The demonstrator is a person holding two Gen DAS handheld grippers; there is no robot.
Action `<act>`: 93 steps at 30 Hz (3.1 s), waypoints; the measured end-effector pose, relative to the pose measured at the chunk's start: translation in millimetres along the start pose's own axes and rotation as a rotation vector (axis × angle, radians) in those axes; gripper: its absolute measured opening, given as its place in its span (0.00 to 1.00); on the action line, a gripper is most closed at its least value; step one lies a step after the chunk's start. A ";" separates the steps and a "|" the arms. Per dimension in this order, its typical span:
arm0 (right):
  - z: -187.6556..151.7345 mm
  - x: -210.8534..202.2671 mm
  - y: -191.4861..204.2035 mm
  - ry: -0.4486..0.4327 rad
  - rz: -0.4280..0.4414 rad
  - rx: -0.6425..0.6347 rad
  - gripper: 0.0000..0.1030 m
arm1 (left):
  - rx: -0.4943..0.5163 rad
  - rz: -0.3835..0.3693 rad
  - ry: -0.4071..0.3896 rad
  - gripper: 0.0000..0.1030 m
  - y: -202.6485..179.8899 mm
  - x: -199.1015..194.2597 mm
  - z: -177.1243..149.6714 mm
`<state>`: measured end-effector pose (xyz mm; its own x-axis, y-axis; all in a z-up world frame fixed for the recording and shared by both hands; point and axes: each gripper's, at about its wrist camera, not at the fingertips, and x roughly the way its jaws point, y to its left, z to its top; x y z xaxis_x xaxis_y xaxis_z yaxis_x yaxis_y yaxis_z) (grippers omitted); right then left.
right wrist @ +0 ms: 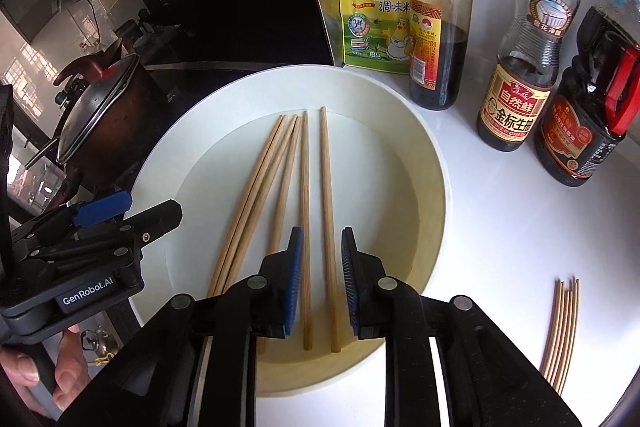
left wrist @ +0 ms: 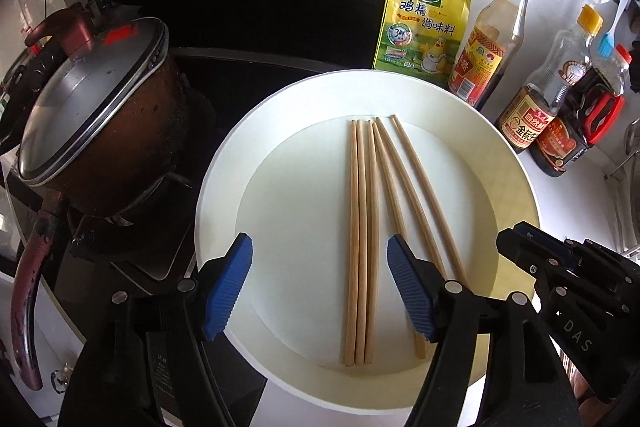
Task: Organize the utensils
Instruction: 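Move both open tools back over the chopstick pile, then position both open tools above single chopsticks at the pile's edge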
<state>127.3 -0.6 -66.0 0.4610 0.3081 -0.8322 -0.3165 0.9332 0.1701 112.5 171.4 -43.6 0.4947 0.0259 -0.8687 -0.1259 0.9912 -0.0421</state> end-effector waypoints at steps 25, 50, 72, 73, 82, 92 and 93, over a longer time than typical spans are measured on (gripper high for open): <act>-74.5 -90.5 -78.9 -0.070 -0.083 0.115 0.38 | 0.075 -0.055 -0.039 0.76 -71.4 -49.4 -29.5; -171.4 -123.4 -192.6 -0.102 -0.231 0.333 0.41 | 0.263 -0.164 -0.019 0.76 -186.7 -42.3 -87.7; -195.8 -81.2 -231.9 -0.011 -0.238 0.251 0.41 | 0.285 -0.184 0.033 0.76 -257.0 0.8 -137.7; -195.6 -80.5 -230.1 -0.008 -0.240 0.239 0.41 | 0.283 -0.183 0.037 0.76 -257.5 2.5 -138.6; -194.1 -74.0 -220.8 0.016 -0.267 0.183 0.41 | 0.260 -0.180 0.061 0.76 -258.1 13.7 -144.6; -195.0 -75.1 -221.6 0.015 -0.284 0.170 0.41 | 0.254 -0.179 0.060 0.76 -260.0 17.1 -143.7; -195.3 -74.4 -222.4 0.019 -0.285 0.169 0.41 | 0.254 -0.181 0.060 0.76 -259.7 16.6 -143.7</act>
<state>1.5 -267.3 -145.0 0.4952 0.0286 -0.8683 -0.0341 0.9993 0.0134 29.8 -104.3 -117.9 0.4368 -0.1542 -0.8863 0.1825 0.9799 -0.0805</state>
